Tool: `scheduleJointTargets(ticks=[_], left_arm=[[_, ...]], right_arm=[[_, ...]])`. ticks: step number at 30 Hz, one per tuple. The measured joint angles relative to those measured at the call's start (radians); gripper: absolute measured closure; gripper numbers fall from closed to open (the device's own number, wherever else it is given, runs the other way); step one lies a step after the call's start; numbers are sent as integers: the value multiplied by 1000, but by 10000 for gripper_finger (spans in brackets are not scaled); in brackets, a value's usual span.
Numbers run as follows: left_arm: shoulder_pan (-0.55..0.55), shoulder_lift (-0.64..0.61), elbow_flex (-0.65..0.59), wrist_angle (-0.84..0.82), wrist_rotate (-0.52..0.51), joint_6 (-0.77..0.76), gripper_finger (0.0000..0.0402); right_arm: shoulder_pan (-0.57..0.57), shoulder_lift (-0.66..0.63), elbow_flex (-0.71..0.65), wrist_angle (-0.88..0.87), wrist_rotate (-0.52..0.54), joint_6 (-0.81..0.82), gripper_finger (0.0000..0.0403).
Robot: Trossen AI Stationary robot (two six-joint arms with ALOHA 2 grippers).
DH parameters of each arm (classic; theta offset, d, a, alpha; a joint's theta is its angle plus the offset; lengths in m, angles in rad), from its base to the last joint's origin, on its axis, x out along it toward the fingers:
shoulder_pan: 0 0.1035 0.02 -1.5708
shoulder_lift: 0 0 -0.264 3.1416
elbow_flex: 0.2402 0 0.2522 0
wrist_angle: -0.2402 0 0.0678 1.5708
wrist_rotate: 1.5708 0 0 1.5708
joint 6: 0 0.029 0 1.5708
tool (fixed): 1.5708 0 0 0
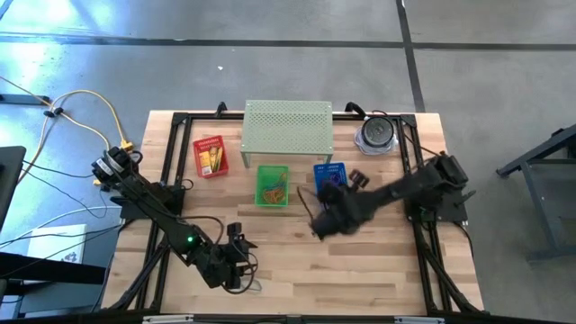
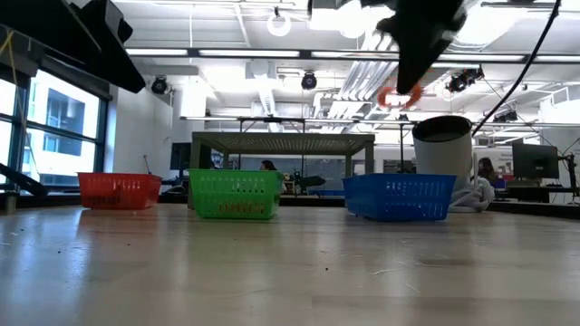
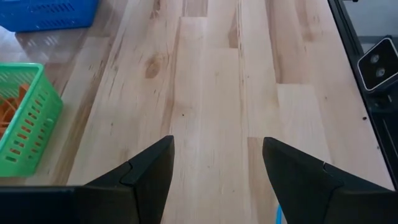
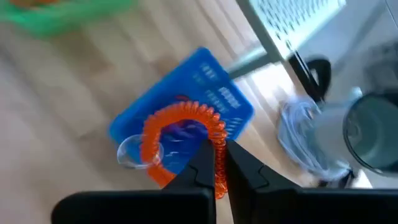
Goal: Pick & Place Office Desk Supplies
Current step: Put the orange spring keychain into the blue bin, then put the blue rubber band into the green bin
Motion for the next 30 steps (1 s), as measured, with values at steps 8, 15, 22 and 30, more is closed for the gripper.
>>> scheduleJointTargets(ticks=[8,15,22,30], left_arm=[[-22,32,0,-2,0,0,163],[-35,40,-1,1,-1,1,163],[-41,40,-1,0,-1,1,163],[-41,40,-1,-3,-1,-8,163]], right_arm=[[-169,-1,-140,145,-61,-12,398],[-236,-1,-268,379,-126,-95,398],[-253,-1,-290,451,-148,-93,351],[-252,-1,-290,454,-156,-71,224]])
